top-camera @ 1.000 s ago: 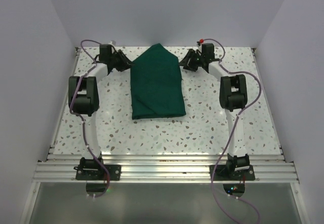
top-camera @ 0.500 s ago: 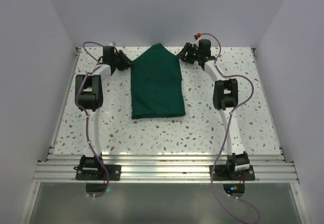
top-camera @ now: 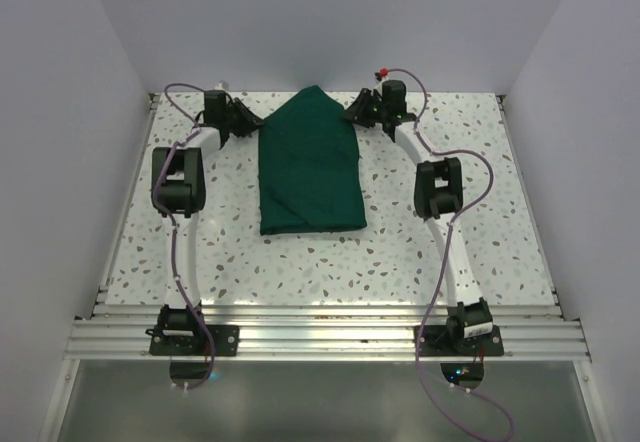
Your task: Prepare the surgical pack
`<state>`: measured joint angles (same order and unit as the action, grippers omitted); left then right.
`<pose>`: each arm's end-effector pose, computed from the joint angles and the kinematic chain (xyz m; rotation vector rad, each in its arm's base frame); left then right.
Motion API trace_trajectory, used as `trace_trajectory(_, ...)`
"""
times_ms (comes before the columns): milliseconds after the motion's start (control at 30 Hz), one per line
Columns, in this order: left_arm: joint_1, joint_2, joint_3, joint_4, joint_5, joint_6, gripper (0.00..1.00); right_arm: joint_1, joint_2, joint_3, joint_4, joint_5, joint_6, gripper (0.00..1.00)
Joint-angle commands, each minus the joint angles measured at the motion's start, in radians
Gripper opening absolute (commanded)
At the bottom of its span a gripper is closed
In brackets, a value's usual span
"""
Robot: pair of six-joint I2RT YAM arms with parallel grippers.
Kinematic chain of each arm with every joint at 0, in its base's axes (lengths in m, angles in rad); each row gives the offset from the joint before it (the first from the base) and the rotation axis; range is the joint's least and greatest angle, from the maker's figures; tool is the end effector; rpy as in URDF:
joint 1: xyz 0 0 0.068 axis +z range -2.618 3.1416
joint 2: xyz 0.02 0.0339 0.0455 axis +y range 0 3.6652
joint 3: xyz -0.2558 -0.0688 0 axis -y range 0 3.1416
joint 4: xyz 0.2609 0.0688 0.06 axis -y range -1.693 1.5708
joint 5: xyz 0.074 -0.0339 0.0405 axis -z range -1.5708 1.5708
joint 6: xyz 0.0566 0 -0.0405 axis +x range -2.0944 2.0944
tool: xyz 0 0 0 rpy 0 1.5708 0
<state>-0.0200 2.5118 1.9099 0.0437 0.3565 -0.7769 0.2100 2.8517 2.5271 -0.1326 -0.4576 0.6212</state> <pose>0.5830 -0.0314 0.0986 -0.6081 2.1237 -0.8379 0.6241 0.1586 0.1052 0.1306 2.1163 0.9744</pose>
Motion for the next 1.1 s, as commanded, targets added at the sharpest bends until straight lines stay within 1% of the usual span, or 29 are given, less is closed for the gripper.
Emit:
trace_trajectory(0,0.003,0.058,0.011,-0.033,0.019,-0.009,0.22,0.008,0.061,0.015,-0.088,0.043,0.021,0.33)
trace_trajectory(33,0.005,0.058,0.015,-0.034,0.025,-0.009,0.16,0.008,0.061,0.03,-0.091,0.046,0.022,0.29)
trace_trajectory(67,0.005,0.059,0.034,-0.042,0.039,-0.009,0.03,0.009,0.058,0.038,-0.09,0.05,0.028,0.23)
trace_trajectory(100,0.005,0.061,0.047,-0.042,0.048,-0.009,0.0,0.008,0.055,0.045,-0.09,0.048,0.034,0.19)
trace_trajectory(133,0.005,0.061,0.076,-0.082,0.058,-0.007,0.0,0.008,0.051,0.059,-0.085,0.046,0.043,0.15)
trace_trajectory(167,0.006,0.055,0.089,-0.099,0.071,-0.01,0.0,0.005,0.037,0.065,-0.084,0.037,0.064,0.05)
trace_trajectory(200,0.006,0.044,0.095,-0.1,0.076,-0.01,0.0,0.003,0.026,0.071,-0.078,0.03,0.075,0.0)
trace_trajectory(300,0.006,-0.014,0.1,-0.116,0.09,-0.013,0.0,0.002,-0.029,0.061,-0.078,0.004,0.098,0.0)
trace_trajectory(433,0.005,-0.1,0.087,-0.165,0.098,-0.002,0.0,0.002,-0.129,0.001,-0.122,-0.007,0.098,0.0)
trace_trajectory(700,0.005,-0.297,-0.028,-0.255,0.121,0.047,0.0,0.002,-0.301,-0.076,-0.243,-0.078,0.097,0.0)
trace_trajectory(800,0.002,-0.379,-0.095,-0.28,0.133,0.065,0.0,0.003,-0.386,-0.157,-0.291,-0.116,0.089,0.0)
trace_trajectory(867,0.0,-0.454,-0.167,-0.292,0.131,0.082,0.0,0.002,-0.451,-0.192,-0.318,-0.138,0.074,0.0)
trace_trajectory(933,0.0,-0.534,-0.24,-0.315,0.13,0.093,0.0,0.005,-0.497,-0.25,-0.383,-0.141,0.037,0.0)
trace_trajectory(967,0.0,-0.56,-0.262,-0.324,0.127,0.111,0.0,0.003,-0.556,-0.278,-0.4,-0.136,0.029,0.0)
trace_trajectory(1000,0.0,-0.588,-0.284,-0.332,0.125,0.12,0.0,0.003,-0.584,-0.345,-0.416,-0.136,0.023,0.0)
trace_trajectory(1067,0.0,-0.665,-0.354,-0.347,0.127,0.142,0.0,0.008,-0.671,-0.416,-0.415,-0.148,0.012,0.0)
